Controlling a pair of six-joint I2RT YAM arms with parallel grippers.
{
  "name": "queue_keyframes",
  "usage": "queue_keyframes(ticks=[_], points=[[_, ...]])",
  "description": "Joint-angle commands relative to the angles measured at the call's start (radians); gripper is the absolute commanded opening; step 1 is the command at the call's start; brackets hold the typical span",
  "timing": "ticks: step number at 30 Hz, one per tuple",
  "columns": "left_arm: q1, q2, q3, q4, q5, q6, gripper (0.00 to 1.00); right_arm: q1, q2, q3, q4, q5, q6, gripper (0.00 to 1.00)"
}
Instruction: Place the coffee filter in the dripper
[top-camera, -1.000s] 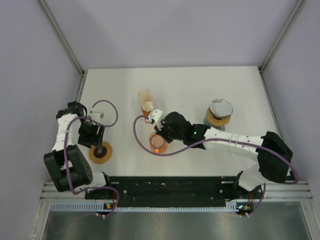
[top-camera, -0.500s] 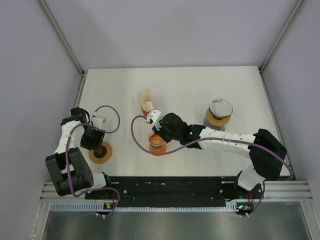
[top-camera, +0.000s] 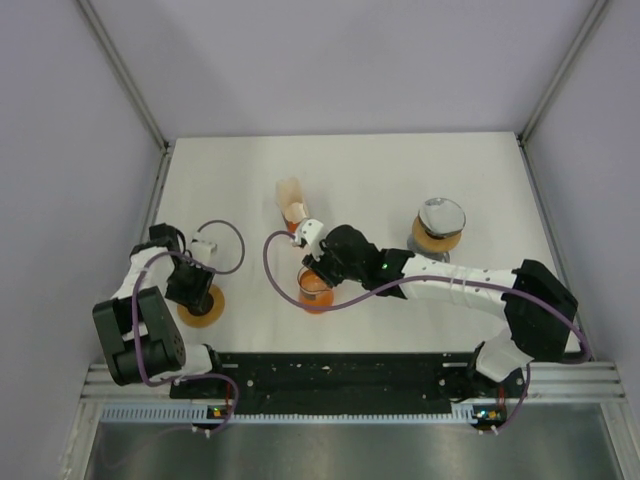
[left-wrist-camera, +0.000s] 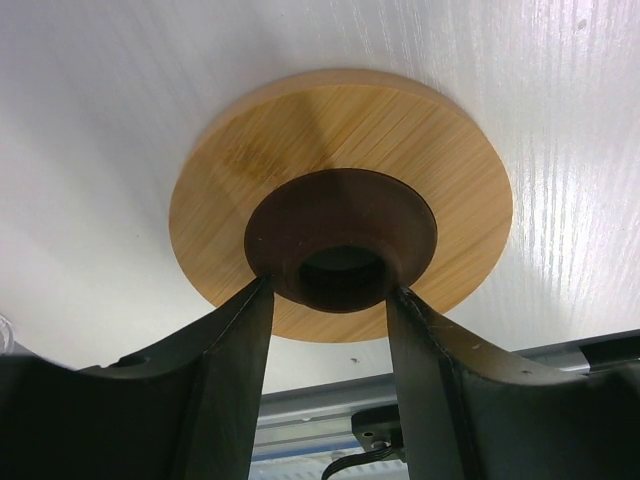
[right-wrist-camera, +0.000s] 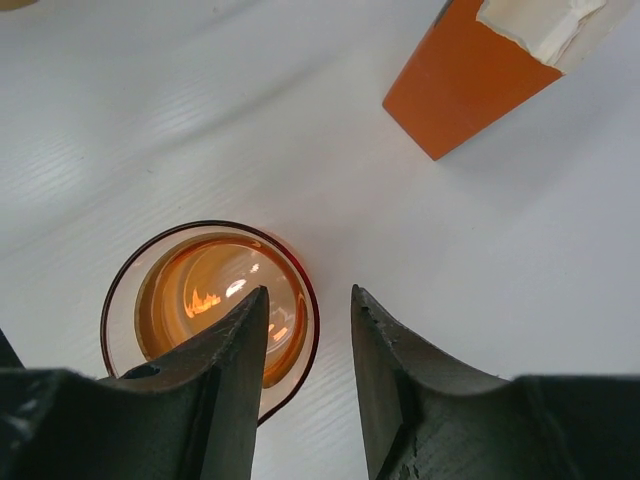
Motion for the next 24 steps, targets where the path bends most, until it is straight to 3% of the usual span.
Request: queue_keyframes(ticks=[1, 8, 15, 24], points=[[-0.004, -0.011, 0.0, 0.043, 0.043, 0.016, 0.54, 0.009, -0.077, 0.042, 0.021, -0.029, 0.002, 0.39], [0.007, -0.07, 0.102, -0.152, 0.224, 0.123, 0.59, 0.009, -0.081, 0.056, -0.002, -0.014, -0.006, 0.4], [0.011, -0.036, 0.132, -0.082, 0.12, 0.076, 0.54, 0.009, -0.087, 0.048, -0.005, -0.012, -0.011, 0.41], [0.007, -0.027, 0.038, 0.003, 0.031, 0.079, 0.53, 0.01, -0.092, 0.04, -0.008, -0.007, -0.014, 0.42]])
